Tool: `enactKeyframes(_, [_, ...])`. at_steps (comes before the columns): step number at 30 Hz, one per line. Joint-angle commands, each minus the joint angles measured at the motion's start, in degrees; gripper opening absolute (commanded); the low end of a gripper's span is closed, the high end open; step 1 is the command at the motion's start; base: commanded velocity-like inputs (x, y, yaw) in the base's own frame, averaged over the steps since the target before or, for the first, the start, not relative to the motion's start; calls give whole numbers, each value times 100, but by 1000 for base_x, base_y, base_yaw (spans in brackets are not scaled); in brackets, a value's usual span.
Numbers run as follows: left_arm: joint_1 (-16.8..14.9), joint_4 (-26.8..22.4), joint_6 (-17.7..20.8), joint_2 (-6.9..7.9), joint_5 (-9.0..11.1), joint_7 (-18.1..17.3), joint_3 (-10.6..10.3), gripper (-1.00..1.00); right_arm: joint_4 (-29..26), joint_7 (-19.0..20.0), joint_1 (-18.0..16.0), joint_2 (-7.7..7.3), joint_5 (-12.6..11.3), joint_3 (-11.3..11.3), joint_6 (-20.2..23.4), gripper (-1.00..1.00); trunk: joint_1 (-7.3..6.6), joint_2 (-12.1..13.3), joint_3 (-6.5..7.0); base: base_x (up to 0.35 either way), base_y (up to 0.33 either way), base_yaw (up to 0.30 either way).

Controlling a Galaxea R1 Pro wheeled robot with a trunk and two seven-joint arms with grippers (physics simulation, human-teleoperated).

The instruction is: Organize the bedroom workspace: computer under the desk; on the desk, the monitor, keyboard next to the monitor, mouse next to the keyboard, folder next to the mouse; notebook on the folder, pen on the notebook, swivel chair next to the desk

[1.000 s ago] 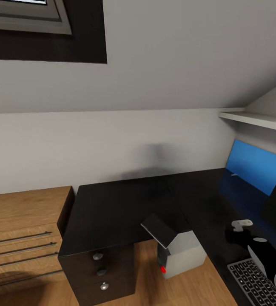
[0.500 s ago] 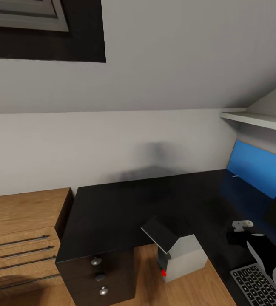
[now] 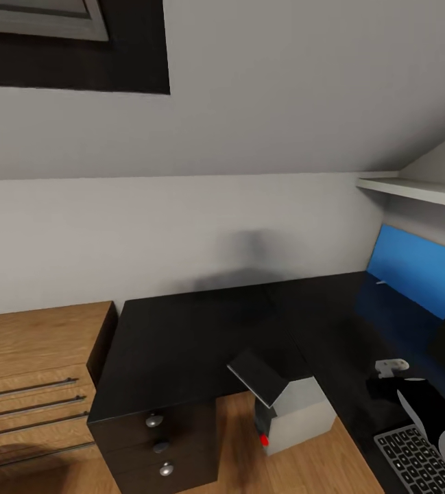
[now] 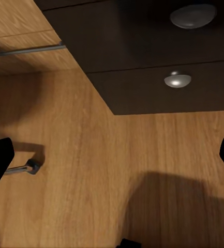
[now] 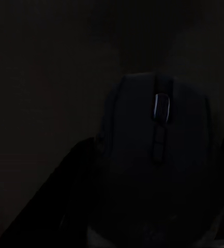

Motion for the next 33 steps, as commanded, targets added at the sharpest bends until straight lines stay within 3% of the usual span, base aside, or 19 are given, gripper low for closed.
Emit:
enactKeyframes(1, [-7,2,-36,6,61,33,-43,100,-9,48,-2,1,64,-25,30,-100,23,-47,-26,0,0,0])
enactKeyframes(16, [-7,2,-36,0,61,41,-55,100,-4,43,-2,1,79,-25,31,-100,353,-649,-295,-20,0,0])
enactKeyframes(33, [-7,2,-37,0,61,33,-62,100,-4,-97,-3,1,114,-25,14,-100,353,-649,-295,-45,-2,0])
